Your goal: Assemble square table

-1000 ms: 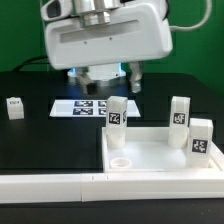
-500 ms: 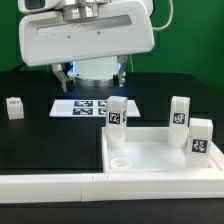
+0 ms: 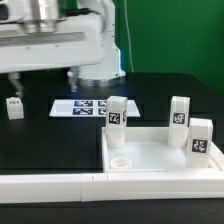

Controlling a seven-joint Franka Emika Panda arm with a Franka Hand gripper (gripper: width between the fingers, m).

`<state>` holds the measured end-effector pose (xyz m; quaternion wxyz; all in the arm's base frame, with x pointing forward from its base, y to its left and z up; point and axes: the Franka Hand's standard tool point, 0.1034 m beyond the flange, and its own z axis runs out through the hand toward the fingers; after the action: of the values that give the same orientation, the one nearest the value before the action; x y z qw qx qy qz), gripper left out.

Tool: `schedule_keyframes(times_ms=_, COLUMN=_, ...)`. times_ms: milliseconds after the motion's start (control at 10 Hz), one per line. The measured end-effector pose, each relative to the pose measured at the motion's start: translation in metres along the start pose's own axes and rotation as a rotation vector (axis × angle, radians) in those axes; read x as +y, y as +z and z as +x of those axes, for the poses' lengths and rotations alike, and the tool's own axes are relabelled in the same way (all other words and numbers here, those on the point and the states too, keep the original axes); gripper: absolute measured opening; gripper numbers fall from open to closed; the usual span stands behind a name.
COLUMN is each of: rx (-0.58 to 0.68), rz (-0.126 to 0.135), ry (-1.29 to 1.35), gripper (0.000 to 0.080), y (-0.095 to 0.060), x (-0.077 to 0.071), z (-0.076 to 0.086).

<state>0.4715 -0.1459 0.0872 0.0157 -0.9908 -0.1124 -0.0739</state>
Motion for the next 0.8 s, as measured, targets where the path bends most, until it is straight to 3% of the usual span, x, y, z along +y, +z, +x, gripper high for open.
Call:
schedule_keyframes(times_ms=100, rx=0.010, rz=-0.022, ry=0.006, gripper=0.0649, y=-0.001, x=0.010, z=-0.003)
schedule_keyframes(times_ms=600, rx=0.007, rz=-0.020, ry=0.009, gripper=0.0649, y=0.001, x=0.008, z=-0.003)
schedule_keyframes(times_ms=700, rx=-0.012, rz=-0.024, ry=0.010, gripper=0.0649, y=0.007, x=0.011, z=-0.014)
schedule_keyframes(times_ms=800, rx=-0.047, rz=-0.049, ry=-0.015, gripper=0.0649, y=0.017, x=0.020, z=-0.041)
